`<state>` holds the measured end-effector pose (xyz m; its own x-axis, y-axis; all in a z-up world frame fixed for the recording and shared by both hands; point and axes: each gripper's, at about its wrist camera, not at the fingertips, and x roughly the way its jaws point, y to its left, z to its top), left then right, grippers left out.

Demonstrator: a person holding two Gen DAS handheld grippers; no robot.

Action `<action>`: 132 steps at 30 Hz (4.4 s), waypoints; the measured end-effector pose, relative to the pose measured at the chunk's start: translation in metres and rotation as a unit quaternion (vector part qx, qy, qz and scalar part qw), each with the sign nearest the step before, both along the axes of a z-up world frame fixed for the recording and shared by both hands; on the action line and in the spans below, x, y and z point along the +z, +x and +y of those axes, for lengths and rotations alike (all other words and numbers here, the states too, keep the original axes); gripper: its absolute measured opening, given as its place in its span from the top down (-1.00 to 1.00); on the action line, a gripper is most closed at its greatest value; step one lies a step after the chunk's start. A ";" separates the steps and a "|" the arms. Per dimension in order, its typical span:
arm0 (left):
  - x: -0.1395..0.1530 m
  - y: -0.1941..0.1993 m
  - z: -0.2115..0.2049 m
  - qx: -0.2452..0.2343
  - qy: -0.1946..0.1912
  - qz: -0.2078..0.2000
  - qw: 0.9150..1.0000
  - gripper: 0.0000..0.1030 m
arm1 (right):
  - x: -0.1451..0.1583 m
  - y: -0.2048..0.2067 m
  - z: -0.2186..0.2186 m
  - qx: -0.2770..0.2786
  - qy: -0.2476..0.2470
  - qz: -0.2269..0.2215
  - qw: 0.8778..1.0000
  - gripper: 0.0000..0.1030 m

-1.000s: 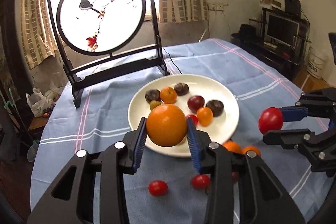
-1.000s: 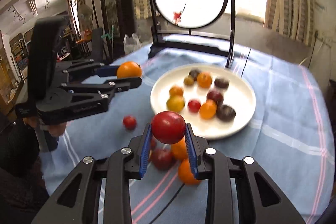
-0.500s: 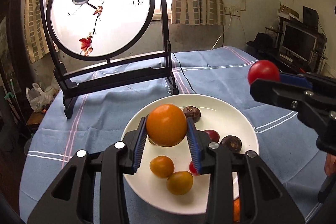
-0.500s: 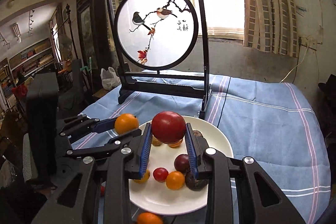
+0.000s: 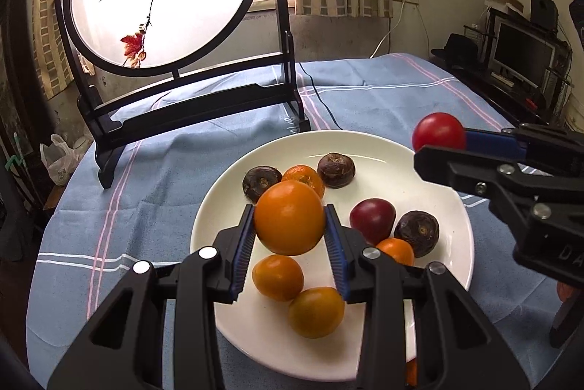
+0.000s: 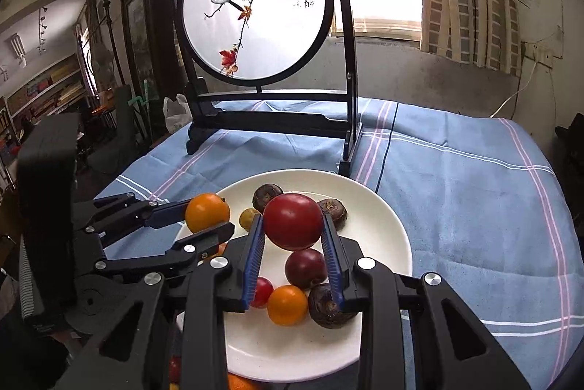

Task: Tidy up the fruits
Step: 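Lower both fruits into the plate and open both tools, then grasp a yellow-green fruit with the left tool while the right tool grasps a dark red plum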

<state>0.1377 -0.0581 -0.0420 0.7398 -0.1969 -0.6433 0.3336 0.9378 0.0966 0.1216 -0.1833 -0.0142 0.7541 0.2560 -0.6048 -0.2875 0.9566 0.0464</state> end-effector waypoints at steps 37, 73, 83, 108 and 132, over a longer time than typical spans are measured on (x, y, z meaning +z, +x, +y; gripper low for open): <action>0.023 -0.117 0.085 0.029 0.007 -0.033 0.999 -0.37 | -0.054 -0.160 0.034 0.157 -0.056 0.101 0.981 -0.19; -0.016 -0.150 0.113 -0.007 0.003 0.025 1.000 -0.42 | -0.064 -0.131 0.081 0.161 -0.080 0.127 0.975 -0.27; -0.020 -0.153 0.132 0.006 0.002 0.030 1.000 -0.42 | -0.081 -0.102 0.073 0.140 -0.049 0.155 0.977 -0.01; -0.056 -0.148 0.028 -0.081 0.005 0.102 0.991 0.22 | -0.064 -0.144 0.017 0.136 -0.003 0.124 0.983 -0.03; -0.039 -0.137 0.079 -0.045 -0.041 0.095 0.994 0.47 | -0.066 -0.138 0.053 0.157 -0.036 0.120 0.980 -0.16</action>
